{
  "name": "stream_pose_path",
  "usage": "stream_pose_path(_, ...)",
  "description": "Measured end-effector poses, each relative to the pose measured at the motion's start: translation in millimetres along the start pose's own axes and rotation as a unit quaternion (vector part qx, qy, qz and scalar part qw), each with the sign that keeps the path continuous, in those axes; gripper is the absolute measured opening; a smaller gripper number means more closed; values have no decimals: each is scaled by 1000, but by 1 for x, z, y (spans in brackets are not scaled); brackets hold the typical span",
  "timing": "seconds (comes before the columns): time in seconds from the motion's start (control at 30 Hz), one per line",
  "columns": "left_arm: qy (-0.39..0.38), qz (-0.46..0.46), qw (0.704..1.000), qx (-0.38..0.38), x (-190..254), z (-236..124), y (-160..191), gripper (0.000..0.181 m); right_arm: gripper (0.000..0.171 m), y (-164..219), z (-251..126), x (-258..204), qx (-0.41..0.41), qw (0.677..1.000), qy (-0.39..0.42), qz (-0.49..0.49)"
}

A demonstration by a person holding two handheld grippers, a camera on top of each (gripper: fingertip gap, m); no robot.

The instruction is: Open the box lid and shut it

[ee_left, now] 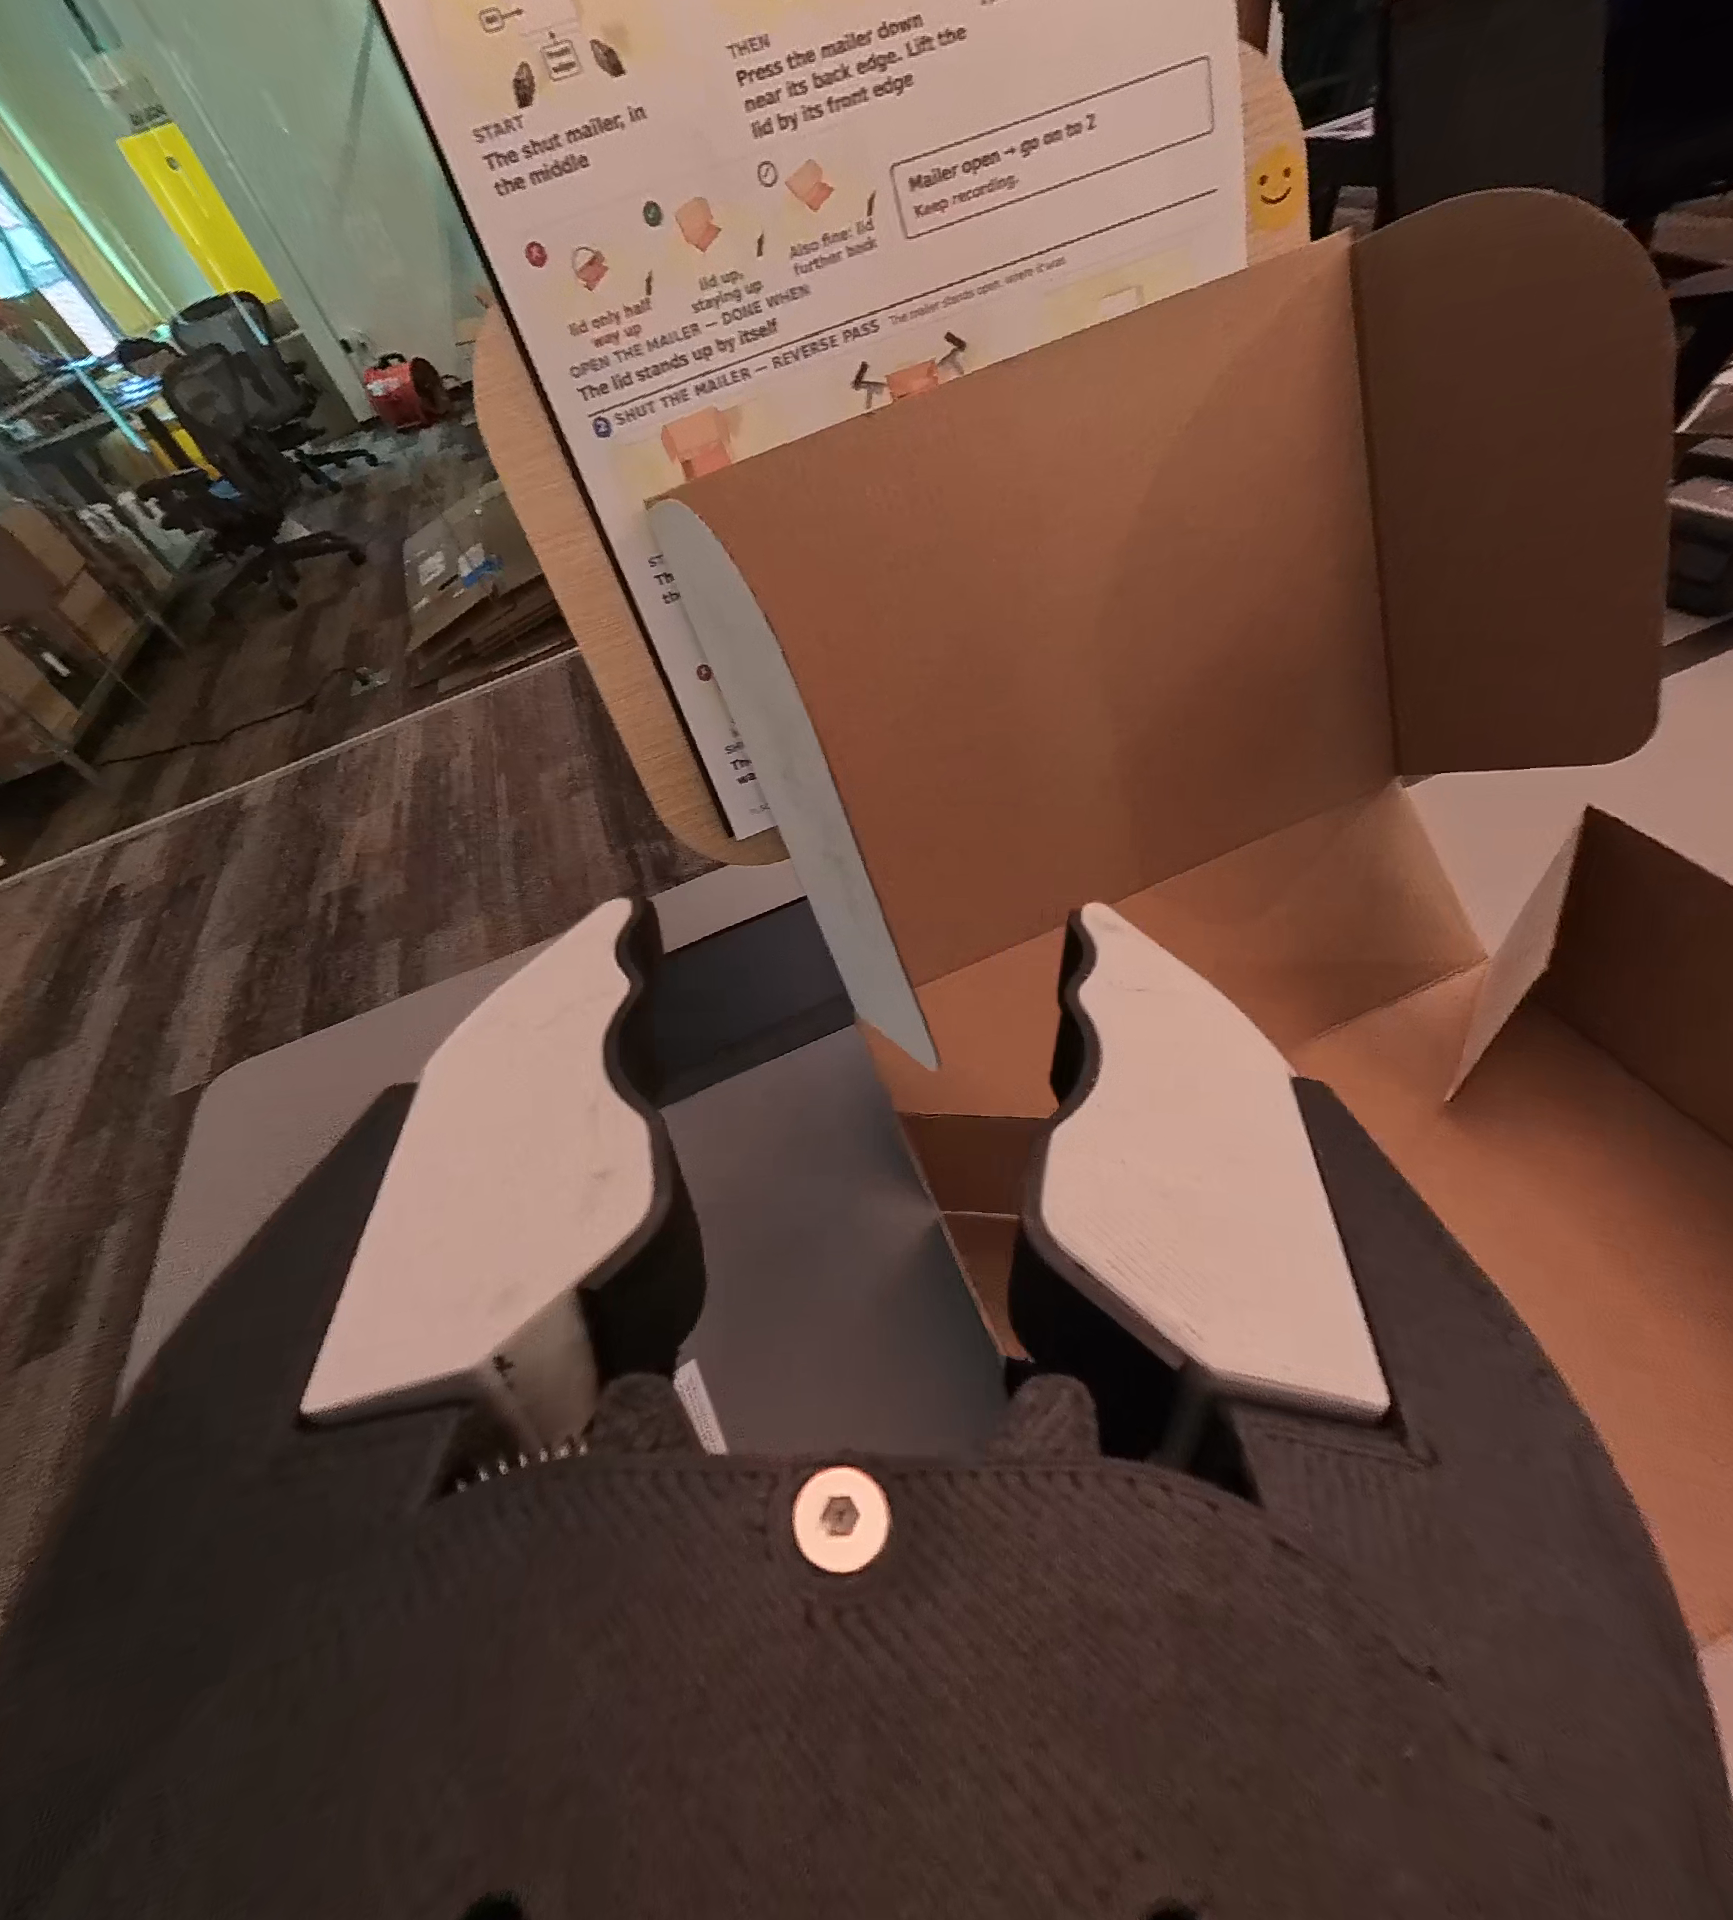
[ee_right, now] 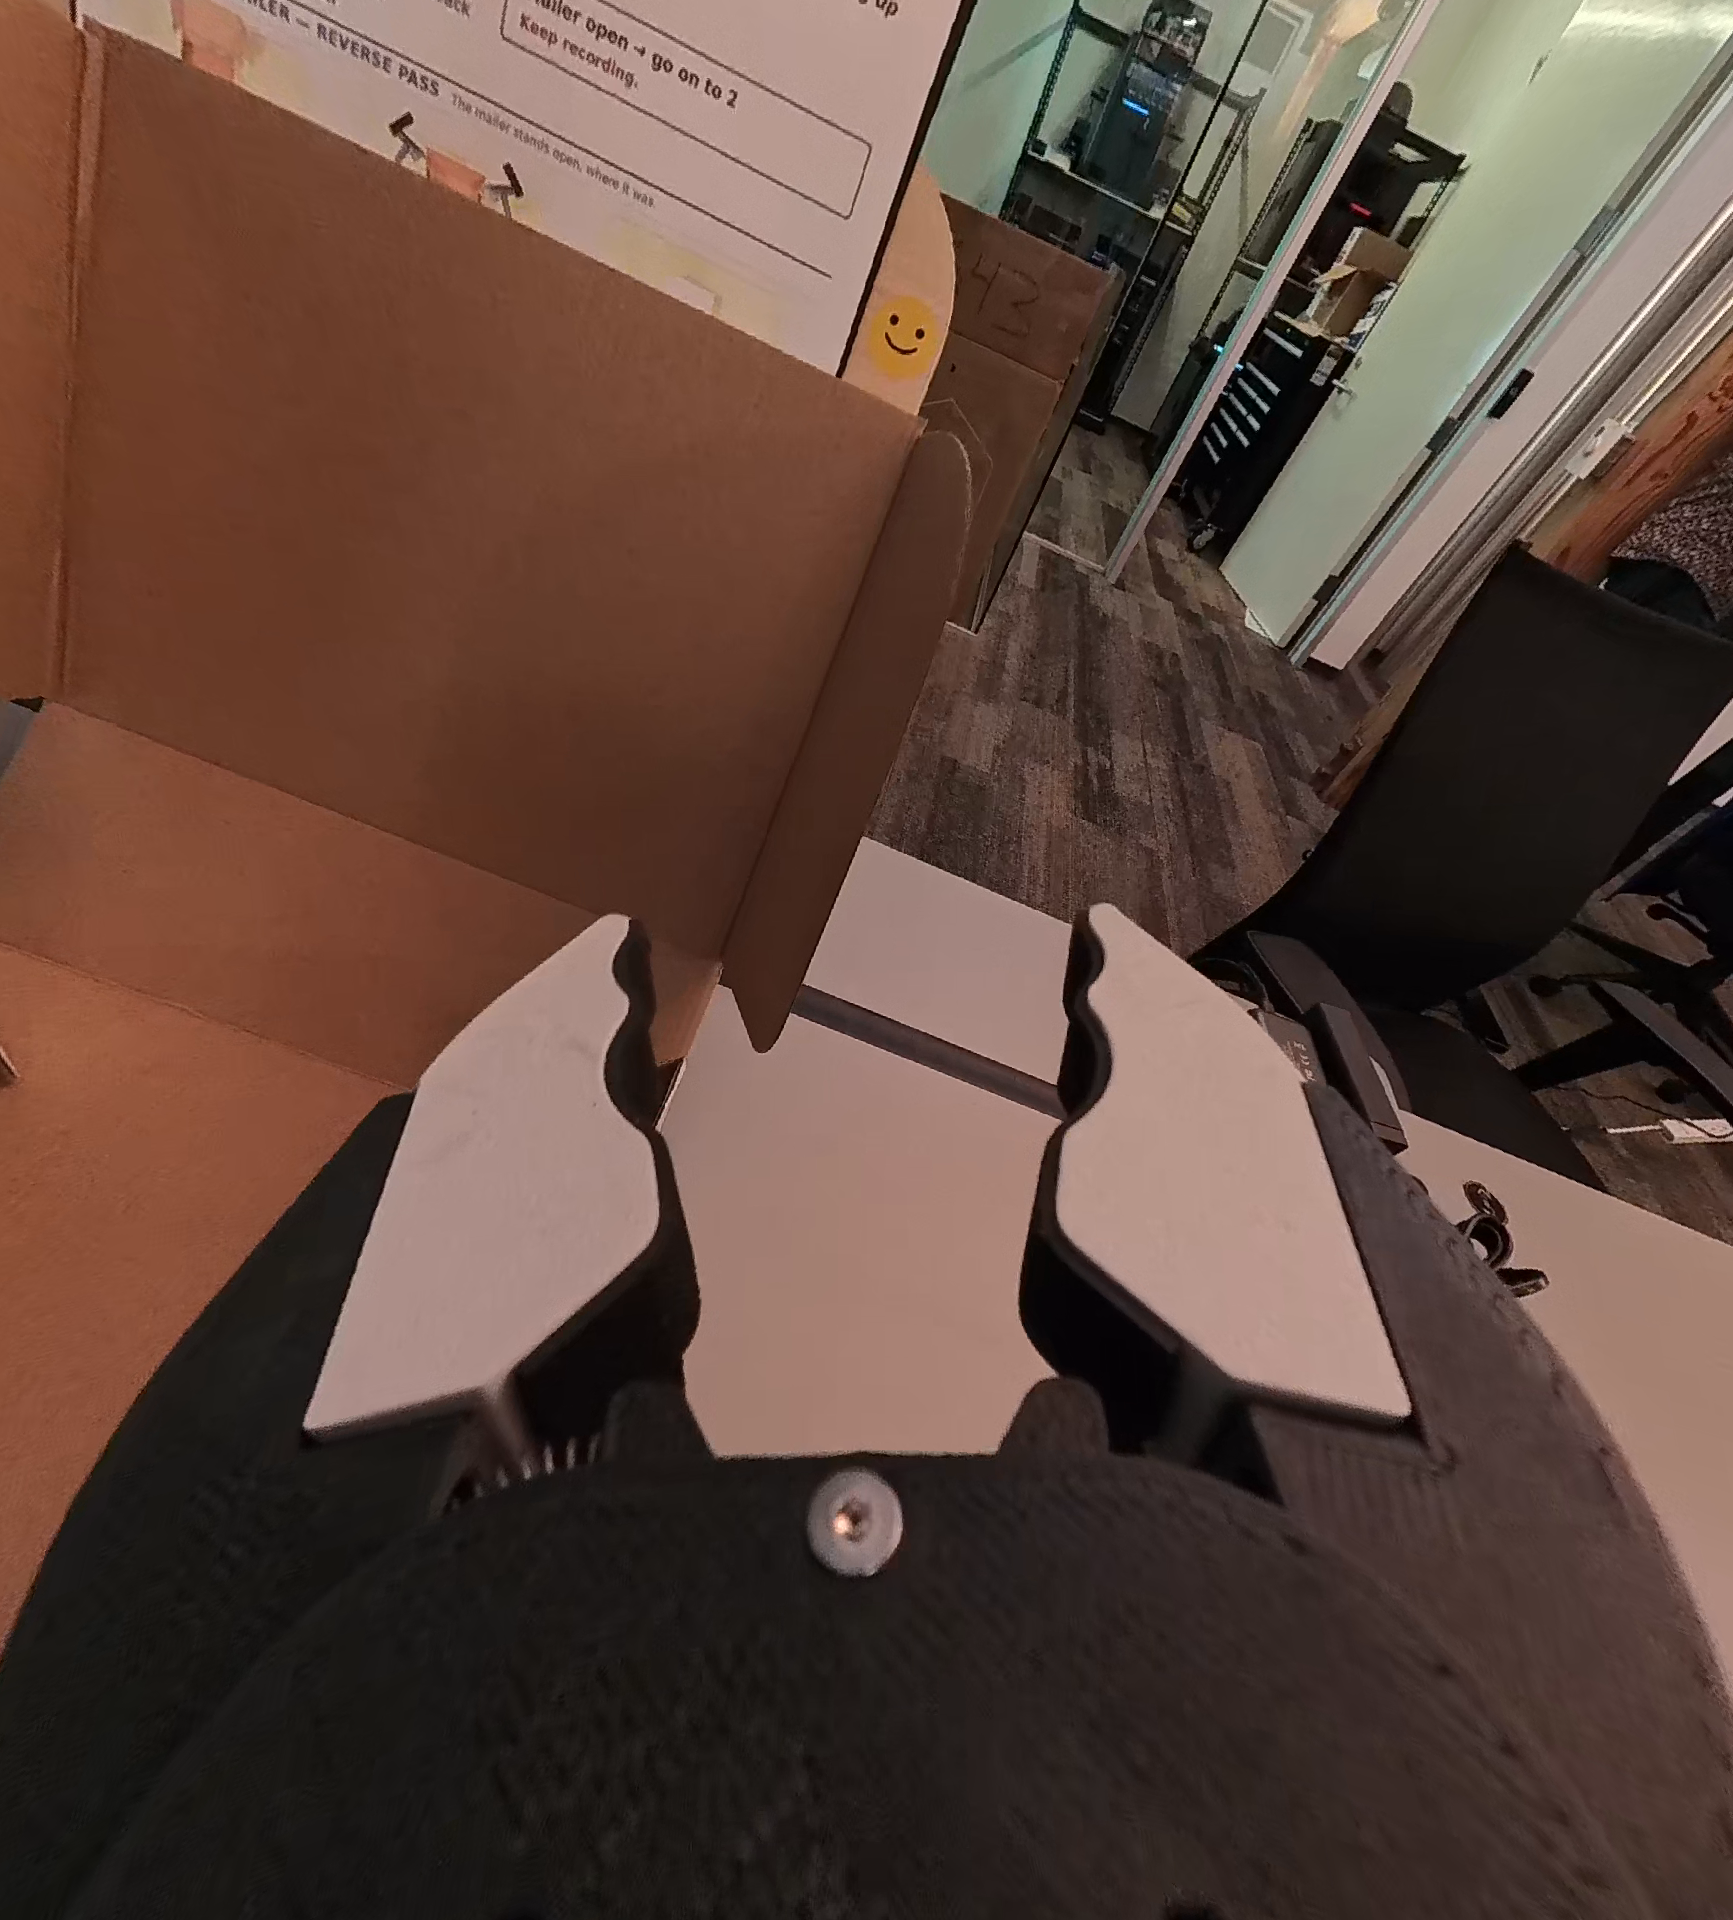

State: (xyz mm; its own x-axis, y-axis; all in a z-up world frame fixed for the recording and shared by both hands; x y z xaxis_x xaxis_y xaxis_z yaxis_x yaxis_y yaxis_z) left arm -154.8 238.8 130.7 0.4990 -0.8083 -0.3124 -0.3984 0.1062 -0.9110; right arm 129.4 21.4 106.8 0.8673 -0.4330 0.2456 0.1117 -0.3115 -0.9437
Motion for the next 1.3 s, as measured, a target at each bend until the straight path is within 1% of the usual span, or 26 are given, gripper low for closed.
stream_pose_path(0.5,42,-16,999,14,4,-4,-2,70,75,1,1,-2,-4,1000,-6,-3)
stream_pose_path(0.77,24,-12,1000,12,0,-6,-2,70,75,1,1,-1,-4,1000,-8,-1)
stream_pose_path(1.3,26,-10,1000,-7,3,1,2,71,75,4,5,0,-14,1000,-11,1)
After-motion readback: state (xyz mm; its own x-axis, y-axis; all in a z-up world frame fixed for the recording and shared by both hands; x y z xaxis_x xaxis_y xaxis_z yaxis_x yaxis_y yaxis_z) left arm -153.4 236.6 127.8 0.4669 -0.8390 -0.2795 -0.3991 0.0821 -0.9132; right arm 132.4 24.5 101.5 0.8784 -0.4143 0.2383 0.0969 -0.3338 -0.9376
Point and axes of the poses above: each gripper's, where its closed fingertips meet, z out along the fingers, y out of its underside, x = y × z across the jaws, the point moved 7 cm from there along -z, back along the fingers, and after that the axes turned 5 degrees about z, right-handed, at the moved point
